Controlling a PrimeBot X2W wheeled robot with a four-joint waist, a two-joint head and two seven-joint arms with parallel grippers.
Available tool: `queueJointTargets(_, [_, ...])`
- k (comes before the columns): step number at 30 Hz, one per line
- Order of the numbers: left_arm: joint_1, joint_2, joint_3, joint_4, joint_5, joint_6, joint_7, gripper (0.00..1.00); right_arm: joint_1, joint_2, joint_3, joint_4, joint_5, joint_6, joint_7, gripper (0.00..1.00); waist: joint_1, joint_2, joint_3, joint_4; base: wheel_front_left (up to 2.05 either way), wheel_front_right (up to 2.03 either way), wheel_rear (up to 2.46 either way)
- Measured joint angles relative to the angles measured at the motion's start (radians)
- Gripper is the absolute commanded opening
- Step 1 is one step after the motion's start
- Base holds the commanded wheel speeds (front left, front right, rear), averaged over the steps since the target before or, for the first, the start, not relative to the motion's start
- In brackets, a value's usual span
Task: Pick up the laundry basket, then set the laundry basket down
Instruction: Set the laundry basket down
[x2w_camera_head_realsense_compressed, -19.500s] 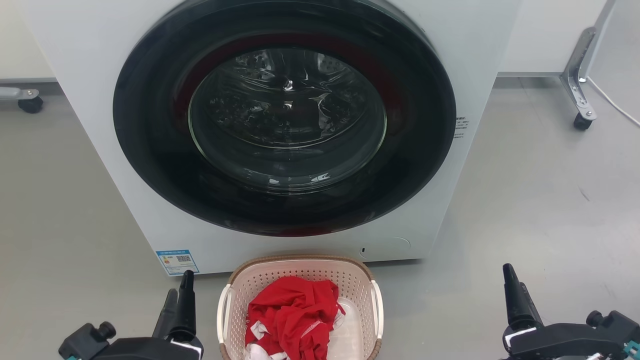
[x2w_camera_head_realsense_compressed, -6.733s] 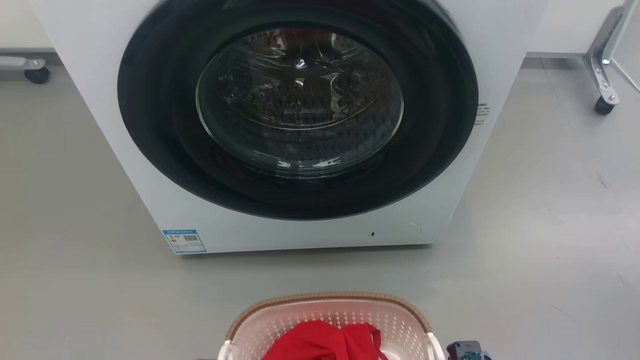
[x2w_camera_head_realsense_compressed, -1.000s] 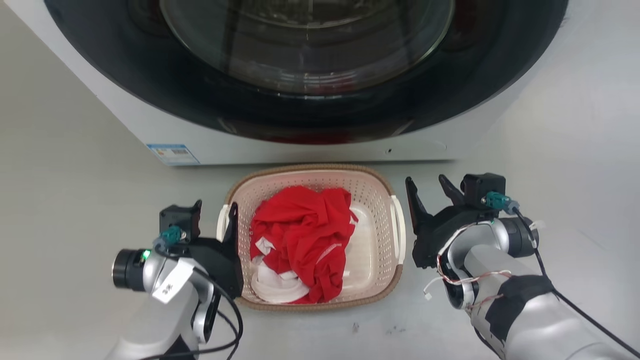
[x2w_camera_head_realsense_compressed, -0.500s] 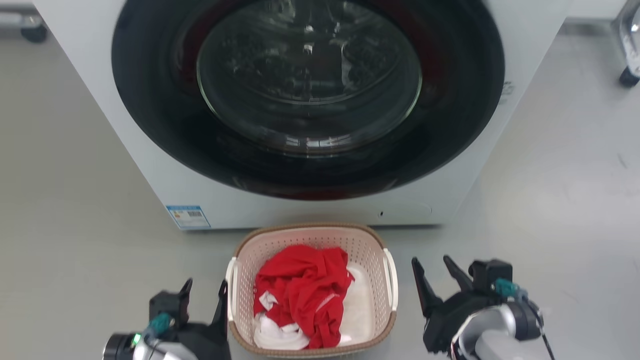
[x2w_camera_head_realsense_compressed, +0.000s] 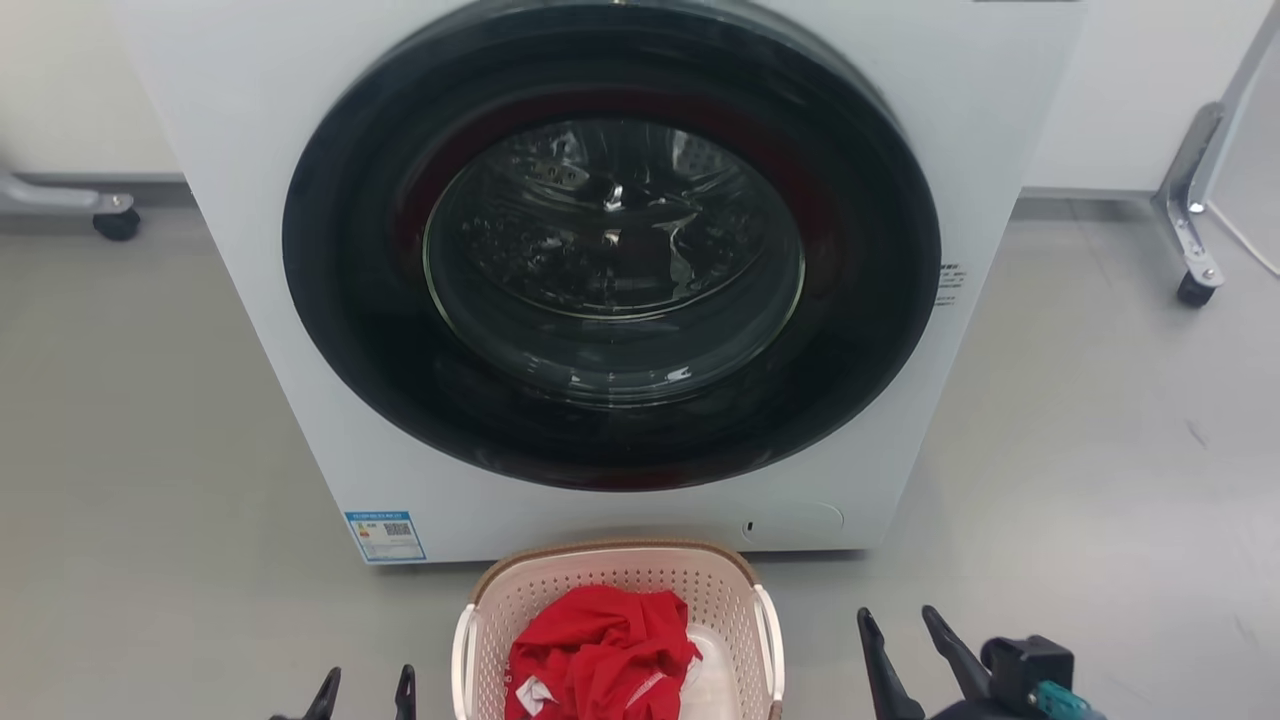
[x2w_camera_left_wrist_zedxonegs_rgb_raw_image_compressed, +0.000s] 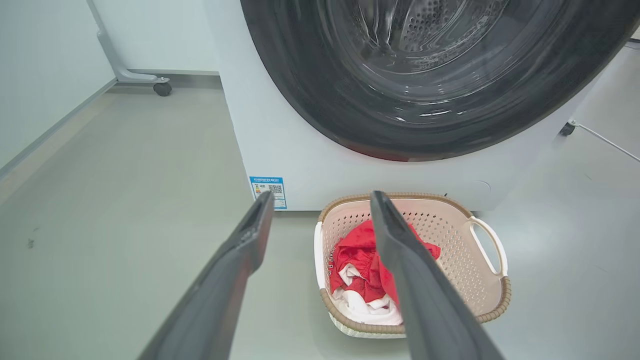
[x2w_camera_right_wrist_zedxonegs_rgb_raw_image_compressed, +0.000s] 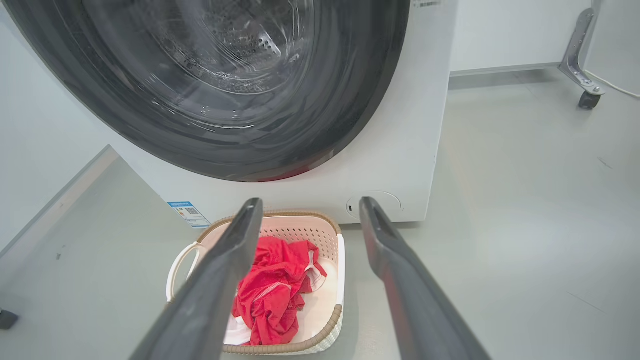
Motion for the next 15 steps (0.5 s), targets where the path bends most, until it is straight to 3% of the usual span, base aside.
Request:
queueJointTargets(8, [0.097,-0.029,0.108,-0.130,0.094,0.000,0.000,1.00,0.109,0.004,-0.116,-0.144,-0.118,0.000,0.000,1.00,0.0002,0.0002,-0.019,-0.010,0.00,0.00,0.00])
queueJointTargets(15, [0.154,-0.051,0.146,-0.219,0.153,0.000,0.000,1.00,0.173,0.025,-0.176,-0.244,-0.202,0.000,0.000,1.00,0.0002,0.0002,-0.023,-0.022,0.00,0.00,0.00])
